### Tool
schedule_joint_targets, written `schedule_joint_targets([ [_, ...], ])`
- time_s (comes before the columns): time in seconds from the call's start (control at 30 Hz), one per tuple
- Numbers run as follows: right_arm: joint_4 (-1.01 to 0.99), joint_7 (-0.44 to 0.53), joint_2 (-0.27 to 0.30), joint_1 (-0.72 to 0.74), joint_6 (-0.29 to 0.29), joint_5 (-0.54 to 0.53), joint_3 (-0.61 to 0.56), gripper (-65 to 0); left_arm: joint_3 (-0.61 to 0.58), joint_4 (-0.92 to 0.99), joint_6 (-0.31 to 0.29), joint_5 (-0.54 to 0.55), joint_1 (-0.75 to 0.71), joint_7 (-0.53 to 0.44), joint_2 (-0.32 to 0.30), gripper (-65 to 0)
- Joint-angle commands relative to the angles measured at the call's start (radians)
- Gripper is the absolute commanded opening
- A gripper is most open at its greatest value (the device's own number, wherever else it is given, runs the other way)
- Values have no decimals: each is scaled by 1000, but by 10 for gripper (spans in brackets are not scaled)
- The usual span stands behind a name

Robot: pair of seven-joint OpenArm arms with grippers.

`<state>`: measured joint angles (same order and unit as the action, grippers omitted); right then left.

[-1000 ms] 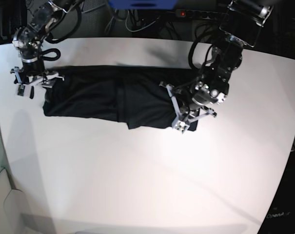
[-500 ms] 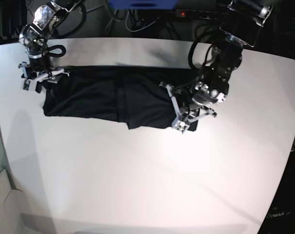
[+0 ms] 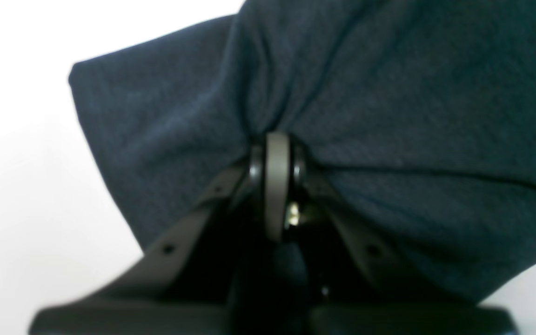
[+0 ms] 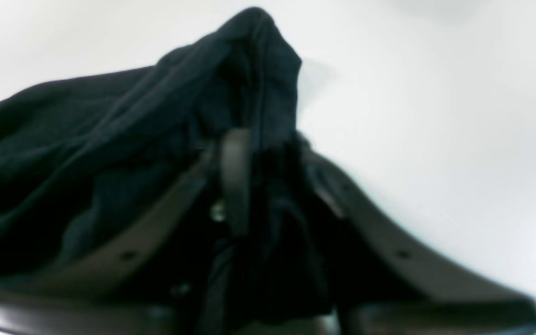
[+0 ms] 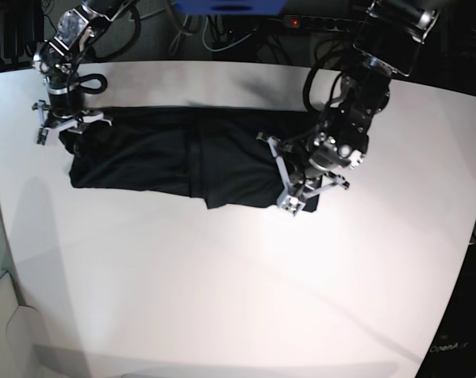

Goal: Fold the T-shirt properly
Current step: 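Grasp the folded shirt with both grippers and pull it flat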

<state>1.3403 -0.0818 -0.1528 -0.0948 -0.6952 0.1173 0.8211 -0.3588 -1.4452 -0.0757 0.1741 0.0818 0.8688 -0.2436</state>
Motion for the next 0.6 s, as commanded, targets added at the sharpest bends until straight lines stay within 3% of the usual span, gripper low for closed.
schedule_joint_targets([
  [0.0,-2,-55,-4,-4,-3,28,-4,-602,-1,28,17,-40,-14,142,-18,-650],
  [0.1,-6,-55,-4,-4,-3,29,-7,-650,1,28,17,-40,-10,142,-18,-650],
  [0.57,117,-46,-4,-12,-3,29,-41,-650,2,-134,17,-48,3,142,2,-650],
])
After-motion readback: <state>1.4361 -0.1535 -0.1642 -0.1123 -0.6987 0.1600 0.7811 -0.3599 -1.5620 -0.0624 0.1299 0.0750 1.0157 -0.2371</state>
